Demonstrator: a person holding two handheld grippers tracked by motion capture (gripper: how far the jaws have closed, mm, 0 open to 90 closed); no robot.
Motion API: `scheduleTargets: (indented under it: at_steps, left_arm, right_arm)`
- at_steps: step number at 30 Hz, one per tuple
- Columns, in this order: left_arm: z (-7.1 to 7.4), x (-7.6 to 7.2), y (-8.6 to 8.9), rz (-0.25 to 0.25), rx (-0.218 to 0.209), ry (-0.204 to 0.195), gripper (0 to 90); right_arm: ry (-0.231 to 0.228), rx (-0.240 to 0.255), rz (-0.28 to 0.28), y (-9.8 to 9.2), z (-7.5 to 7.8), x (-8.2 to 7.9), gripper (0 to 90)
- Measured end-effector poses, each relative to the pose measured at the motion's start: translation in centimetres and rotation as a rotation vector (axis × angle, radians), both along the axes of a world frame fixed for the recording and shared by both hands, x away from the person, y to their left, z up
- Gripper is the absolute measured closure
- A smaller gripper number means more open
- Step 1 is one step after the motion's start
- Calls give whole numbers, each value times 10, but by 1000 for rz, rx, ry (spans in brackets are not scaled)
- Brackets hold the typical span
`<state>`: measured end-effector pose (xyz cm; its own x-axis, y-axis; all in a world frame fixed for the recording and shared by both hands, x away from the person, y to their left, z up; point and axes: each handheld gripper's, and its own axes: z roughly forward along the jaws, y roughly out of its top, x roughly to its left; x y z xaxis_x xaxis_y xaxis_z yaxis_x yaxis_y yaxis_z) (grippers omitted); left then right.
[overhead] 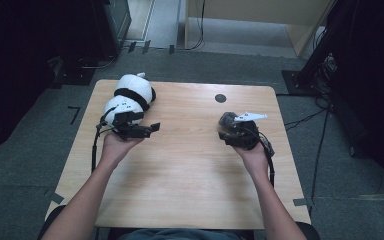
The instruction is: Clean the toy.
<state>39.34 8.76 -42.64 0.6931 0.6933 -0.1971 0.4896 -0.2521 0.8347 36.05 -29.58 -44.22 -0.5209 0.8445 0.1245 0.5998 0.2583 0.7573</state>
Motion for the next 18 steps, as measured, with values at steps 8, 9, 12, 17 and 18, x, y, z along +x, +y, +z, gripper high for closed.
scheduleTargets:
  at_steps: [8, 9, 12, 17, 18]
  left_arm:
    - [-21, -6, -25, -68, 36, 57, 147]
    - [-24, -6, -27, -72, 40, 65, 147]
    - [-28, -8, -33, -77, 53, 69, 147]
    - [-36, -12, -42, -101, 50, 70, 152]
    - [-38, -13, -44, -101, 57, 69, 152]
  right_arm:
    - [-22, 17, 61, 21, -6, -13, 479]
    - [-29, 12, 65, 23, -7, -15, 479]
    - [-40, 17, 76, 28, -10, -17, 477]
    - [-33, 23, 121, 37, -17, -19, 485]
    - [-34, 14, 133, 40, -19, -19, 486]
